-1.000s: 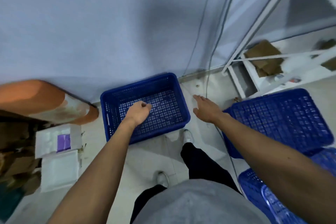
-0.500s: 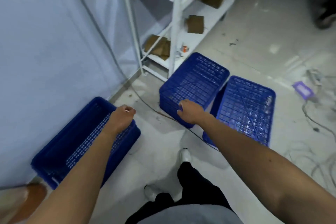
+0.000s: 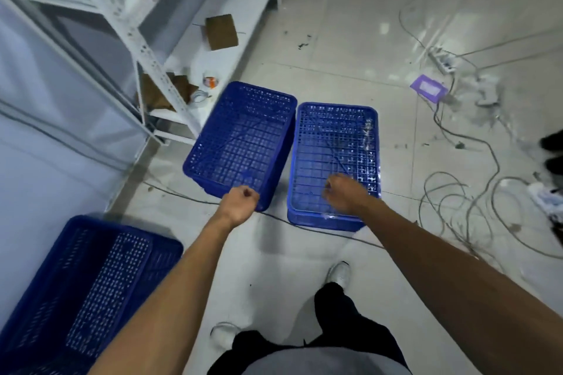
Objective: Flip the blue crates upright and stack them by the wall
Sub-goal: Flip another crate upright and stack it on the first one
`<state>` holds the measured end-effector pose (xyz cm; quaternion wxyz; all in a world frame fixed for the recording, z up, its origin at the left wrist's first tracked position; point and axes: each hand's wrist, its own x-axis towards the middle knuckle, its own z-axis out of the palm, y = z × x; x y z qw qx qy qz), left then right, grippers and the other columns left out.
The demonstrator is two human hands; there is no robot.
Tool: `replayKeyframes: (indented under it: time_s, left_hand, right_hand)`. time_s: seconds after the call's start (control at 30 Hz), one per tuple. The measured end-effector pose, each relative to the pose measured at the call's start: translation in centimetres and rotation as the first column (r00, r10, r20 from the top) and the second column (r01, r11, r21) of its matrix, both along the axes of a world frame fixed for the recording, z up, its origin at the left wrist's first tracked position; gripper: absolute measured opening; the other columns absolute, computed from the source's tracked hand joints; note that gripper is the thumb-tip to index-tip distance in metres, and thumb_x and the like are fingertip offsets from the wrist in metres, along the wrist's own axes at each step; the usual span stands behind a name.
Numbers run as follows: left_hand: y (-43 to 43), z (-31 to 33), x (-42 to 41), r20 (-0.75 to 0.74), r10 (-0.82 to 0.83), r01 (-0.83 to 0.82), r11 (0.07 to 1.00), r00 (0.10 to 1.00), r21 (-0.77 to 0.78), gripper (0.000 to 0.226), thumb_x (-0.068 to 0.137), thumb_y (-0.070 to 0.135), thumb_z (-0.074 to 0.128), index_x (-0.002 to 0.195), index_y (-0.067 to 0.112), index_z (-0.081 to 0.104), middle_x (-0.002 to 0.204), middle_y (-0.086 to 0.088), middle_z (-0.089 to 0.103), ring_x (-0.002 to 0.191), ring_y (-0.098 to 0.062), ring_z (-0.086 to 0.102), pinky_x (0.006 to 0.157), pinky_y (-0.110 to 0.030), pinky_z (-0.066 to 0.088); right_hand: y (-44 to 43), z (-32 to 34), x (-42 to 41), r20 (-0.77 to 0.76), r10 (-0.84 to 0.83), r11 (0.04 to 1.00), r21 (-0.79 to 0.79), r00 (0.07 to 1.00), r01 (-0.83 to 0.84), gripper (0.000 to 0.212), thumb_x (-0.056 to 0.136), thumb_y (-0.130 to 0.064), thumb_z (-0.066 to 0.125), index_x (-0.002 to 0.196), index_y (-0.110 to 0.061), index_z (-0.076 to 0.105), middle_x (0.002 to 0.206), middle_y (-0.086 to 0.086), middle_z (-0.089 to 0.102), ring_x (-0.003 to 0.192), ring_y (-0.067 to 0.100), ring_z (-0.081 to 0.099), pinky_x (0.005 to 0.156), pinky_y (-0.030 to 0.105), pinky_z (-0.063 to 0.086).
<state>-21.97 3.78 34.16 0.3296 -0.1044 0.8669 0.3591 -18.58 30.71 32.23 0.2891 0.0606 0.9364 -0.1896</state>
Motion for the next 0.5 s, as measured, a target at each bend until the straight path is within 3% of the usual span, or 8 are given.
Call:
replayKeyframes:
  time_s: [0.1, 0.27, 0.5]
  left_hand:
    - [6.4, -1.1, 0.1, 0.064, -0.060, 0.061, 0.998, 0.996, -0.009, 0.022, 0.089, 0.032, 0.055, 0.099, 0.017, 0.069, 0.104, -0.009, 0.072, 0.104, -0.028, 0.066, 0.096, -0.042, 0.053]
    - [13.1, -2.5, -0.4, 0.124, -0.105, 0.113, 0.992, 0.987, -0.062, 0.033, 0.097, 0.035, 0.052, 0.119, 0.014, 0.064, 0.117, -0.008, 0.069, 0.110, -0.027, 0.063, 0.099, -0.041, 0.050]
    - [15.5, -5.1, -4.0, 0.168, -0.067, 0.080, 0.994, 0.984, -0.071, 0.024, 0.099, 0.031, 0.053, 0.108, 0.012, 0.064, 0.111, -0.012, 0.069, 0.103, -0.029, 0.066, 0.098, -0.046, 0.051]
  right_hand:
    - [5.6, -0.9, 0.4, -0.001, -0.041, 0.999, 0.014, 0.999, 0.041, 0.034, 0.101, -0.029, 0.043, 0.118, -0.004, 0.058, 0.129, 0.014, 0.053, 0.118, 0.031, 0.054, 0.091, 0.036, 0.045]
    - [11.5, -1.9, -1.0, 0.042, -0.096, 0.995, 0.015, 0.994, 0.096, 0.037, 0.099, -0.034, 0.047, 0.124, -0.010, 0.060, 0.133, 0.009, 0.053, 0.120, 0.029, 0.053, 0.098, 0.038, 0.046]
    - [14.9, -2.9, -4.3, 0.078, -0.106, 0.994, 0.024, 0.991, 0.104, 0.039, 0.099, -0.032, 0.046, 0.126, -0.008, 0.060, 0.135, 0.013, 0.054, 0.121, 0.032, 0.054, 0.099, 0.038, 0.046]
